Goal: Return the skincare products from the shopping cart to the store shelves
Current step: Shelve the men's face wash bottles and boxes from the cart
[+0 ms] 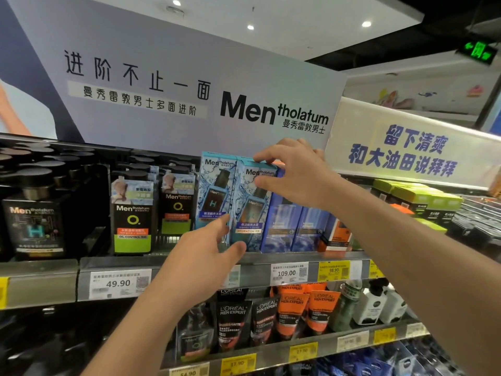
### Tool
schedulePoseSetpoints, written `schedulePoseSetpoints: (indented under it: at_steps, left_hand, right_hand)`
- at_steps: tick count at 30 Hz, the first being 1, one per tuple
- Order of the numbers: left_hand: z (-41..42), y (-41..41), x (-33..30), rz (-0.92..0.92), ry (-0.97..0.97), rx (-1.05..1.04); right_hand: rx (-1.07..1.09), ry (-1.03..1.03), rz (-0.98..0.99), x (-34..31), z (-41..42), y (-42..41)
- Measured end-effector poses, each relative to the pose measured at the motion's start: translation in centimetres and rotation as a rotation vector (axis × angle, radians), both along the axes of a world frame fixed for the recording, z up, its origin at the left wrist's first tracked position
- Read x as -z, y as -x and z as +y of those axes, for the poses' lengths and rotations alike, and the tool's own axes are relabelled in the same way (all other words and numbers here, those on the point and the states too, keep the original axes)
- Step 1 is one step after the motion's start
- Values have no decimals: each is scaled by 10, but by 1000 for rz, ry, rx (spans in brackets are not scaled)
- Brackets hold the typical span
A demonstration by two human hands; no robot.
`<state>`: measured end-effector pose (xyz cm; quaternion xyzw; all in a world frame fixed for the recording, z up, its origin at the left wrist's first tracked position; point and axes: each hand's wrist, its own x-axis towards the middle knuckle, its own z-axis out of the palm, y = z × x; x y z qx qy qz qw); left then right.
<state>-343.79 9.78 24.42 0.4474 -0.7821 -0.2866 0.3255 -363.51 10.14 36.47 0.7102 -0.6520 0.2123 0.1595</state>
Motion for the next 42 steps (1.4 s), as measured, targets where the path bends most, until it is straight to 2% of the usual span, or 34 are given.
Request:
schedulePoseSetpoints:
  at_steps: [9,15,23,30,34,42]
  left_hand:
    - [0,-4,2,197,-15,17]
    - [8,0,7,380,-24,96]
    - [33,40,25,599,-139,365]
    - [74,110,54,549,-222,614]
    - [107,160,72,471,-305,781]
    - [202,258,118,276,-453,995]
  right_hand:
    - [-2,112,-69,14,10,-2]
    - [-34,297,-97,36,31,-1]
    - [-41,458,-239,90,93,22]
    - [105,423,-567,158,186,63]
    - [238,399,-657,187,243,90]
    - [513,550,-898,250,378,143]
